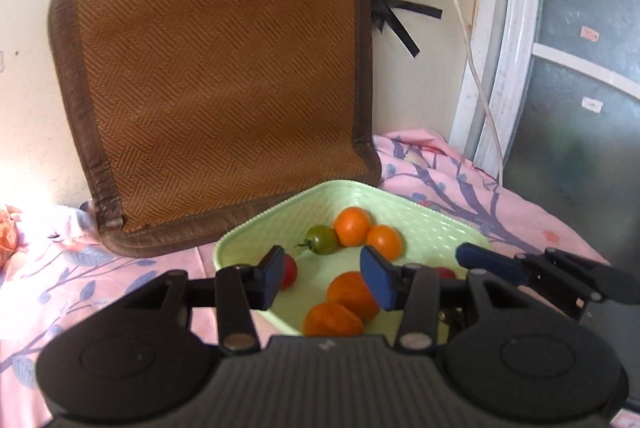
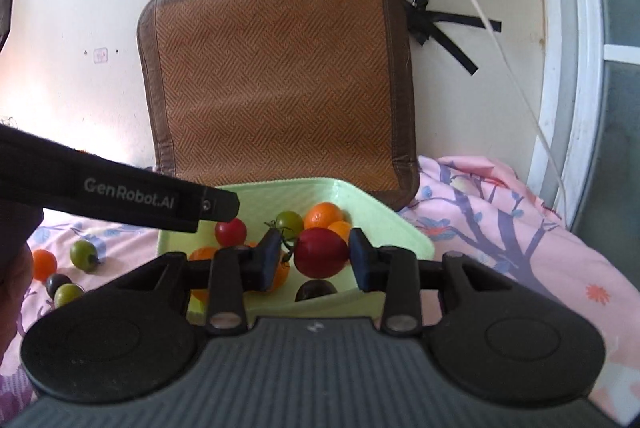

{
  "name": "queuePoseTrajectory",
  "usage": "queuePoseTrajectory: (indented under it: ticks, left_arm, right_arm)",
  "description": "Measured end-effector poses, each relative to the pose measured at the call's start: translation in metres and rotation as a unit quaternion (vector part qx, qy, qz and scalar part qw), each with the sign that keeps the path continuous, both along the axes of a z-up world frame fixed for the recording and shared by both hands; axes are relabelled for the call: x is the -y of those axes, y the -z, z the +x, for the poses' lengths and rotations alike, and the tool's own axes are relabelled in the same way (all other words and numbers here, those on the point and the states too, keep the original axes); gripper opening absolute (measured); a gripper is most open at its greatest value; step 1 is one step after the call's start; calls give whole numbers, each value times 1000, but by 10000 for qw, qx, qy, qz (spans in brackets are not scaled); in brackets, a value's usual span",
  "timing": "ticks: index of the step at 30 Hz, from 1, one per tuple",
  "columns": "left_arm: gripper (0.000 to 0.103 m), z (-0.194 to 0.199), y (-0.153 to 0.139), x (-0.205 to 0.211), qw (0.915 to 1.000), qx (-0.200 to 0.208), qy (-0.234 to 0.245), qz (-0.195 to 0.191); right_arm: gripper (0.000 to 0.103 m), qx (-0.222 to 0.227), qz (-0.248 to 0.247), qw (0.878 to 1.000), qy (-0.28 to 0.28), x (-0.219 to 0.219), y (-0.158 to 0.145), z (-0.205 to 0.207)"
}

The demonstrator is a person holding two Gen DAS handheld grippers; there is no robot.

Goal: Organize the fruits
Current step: 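Carry both fruits over the basket and open both tools to drop them, then grasp an orange tomato with the left tool while the right grasps a green tomato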

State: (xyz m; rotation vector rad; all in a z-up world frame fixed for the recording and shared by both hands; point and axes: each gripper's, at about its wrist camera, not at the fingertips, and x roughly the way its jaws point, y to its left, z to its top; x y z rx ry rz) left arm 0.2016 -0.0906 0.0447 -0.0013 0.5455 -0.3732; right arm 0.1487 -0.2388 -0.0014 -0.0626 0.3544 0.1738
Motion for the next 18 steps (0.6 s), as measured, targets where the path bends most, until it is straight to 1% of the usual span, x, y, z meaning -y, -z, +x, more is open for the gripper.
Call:
queuePoseTrajectory:
  ticks: [1,3,5,8,10,12,14,16,18]
  left_arm:
    - [45,-3,-4,-7,10000,36,-36,-85]
    - [49,-15,-11,-27,9995,132,-168,-239]
    - [50,-30,-18,-53,9984,212,-402,-331]
    - [53,-56,-20,-98,9953,261,-889,-284]
    - [53,-72,-13,-126,9924,206,-1199,-207]
    - [53,-83,-1,-147,9903,23,-1380,-136]
    - [53,-90,13,-160,9895,-179,-1433,-99]
    - [53,-94,25,-170,9891,-357,-1420,-164]
    - [53,-95,33,-176,9886,-475,-1399,-293]
  right_arm:
    - [50,21,25,10000,19,1,1,-1]
    - [50,107,77,9999,36,2,-2,-7]
    - [50,274,146,9995,79,3,-7,-16]
    - [50,454,422,9980,87,3,-16,-35]
    - [50,474,712,9963,-40,-2,-19,-50]
    - [50,384,901,9947,-311,-10,-18,-62]
    - [50,158,960,9931,-660,-27,-14,-70]
    - [50,-153,888,9908,-1009,-48,-8,-72]
    - [49,-432,736,9893,-1181,-65,0,-71]
